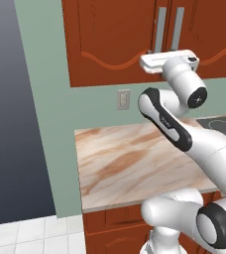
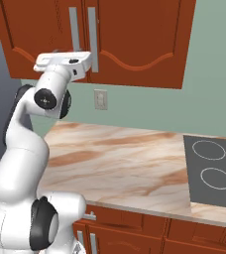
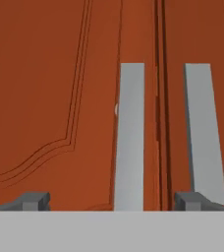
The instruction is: Get the candle and the wine from the cabinet and move them to the dining counter.
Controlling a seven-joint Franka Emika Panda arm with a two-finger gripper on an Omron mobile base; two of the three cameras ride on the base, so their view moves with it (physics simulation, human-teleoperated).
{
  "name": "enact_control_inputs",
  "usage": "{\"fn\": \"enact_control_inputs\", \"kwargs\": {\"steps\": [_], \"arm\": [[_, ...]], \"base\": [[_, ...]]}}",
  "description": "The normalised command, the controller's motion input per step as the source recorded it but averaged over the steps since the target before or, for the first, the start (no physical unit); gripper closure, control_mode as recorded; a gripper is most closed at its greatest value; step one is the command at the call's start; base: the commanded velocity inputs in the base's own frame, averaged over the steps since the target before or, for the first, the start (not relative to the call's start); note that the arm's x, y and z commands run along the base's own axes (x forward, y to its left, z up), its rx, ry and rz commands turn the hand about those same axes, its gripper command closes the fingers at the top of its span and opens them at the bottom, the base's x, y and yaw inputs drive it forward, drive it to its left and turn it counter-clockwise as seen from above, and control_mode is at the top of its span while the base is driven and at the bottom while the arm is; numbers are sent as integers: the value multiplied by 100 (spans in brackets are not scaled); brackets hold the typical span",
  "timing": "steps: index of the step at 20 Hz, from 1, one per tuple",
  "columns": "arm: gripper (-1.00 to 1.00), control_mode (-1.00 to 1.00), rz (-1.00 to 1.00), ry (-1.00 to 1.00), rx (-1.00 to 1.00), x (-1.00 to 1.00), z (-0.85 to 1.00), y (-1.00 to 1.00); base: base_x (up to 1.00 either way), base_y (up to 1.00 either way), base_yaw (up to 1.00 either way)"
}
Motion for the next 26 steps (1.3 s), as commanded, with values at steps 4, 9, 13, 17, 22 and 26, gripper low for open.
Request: {"fn": "enact_control_inputs", "kwargs": {"steps": [4,9,13,17,22,26], "arm": [[-100,-100,0,0,6,44,0,-1],[-100,-100,0,0,6,43,0,-4],[-100,-100,0,0,6,40,0,-11],[-100,-100,0,0,3,34,0,-6],[100,-100,0,0,1,23,0,-2],[100,-100,0,0,0,0,0,0]], "base": [[0,0,0],[0,0,0],[0,0,0],[0,0,0],[0,0,0],[0,0,0]]}}
